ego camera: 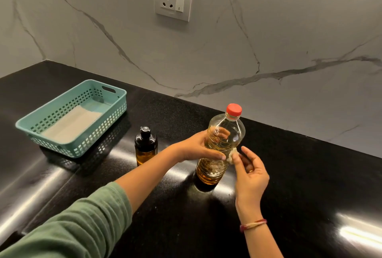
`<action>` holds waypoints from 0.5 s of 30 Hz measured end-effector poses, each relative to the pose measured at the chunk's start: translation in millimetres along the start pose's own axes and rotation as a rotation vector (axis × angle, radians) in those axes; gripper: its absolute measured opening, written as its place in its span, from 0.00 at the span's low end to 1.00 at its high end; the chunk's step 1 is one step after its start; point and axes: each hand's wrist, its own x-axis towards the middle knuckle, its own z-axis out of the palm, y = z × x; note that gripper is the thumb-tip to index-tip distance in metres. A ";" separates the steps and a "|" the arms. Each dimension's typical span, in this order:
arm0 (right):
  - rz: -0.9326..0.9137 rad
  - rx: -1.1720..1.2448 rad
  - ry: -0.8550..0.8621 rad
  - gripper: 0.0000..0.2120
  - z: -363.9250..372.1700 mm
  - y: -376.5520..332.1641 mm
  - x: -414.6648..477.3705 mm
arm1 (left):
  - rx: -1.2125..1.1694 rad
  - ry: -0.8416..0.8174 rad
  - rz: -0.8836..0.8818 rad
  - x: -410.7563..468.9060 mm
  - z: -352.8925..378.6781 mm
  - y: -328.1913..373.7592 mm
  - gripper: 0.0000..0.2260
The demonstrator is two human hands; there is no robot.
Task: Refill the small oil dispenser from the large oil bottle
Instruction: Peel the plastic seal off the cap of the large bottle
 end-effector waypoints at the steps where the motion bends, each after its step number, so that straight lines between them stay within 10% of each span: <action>1: -0.041 -0.006 0.000 0.13 2.0 -3.8 0.7 | 0.001 0.004 0.003 -0.3 0.3 -0.4 0.26; 15: 0.378 0.050 0.007 0.09 4.6 28.7 -10.9 | -0.003 0.009 0.016 -0.7 1.4 -0.5 0.26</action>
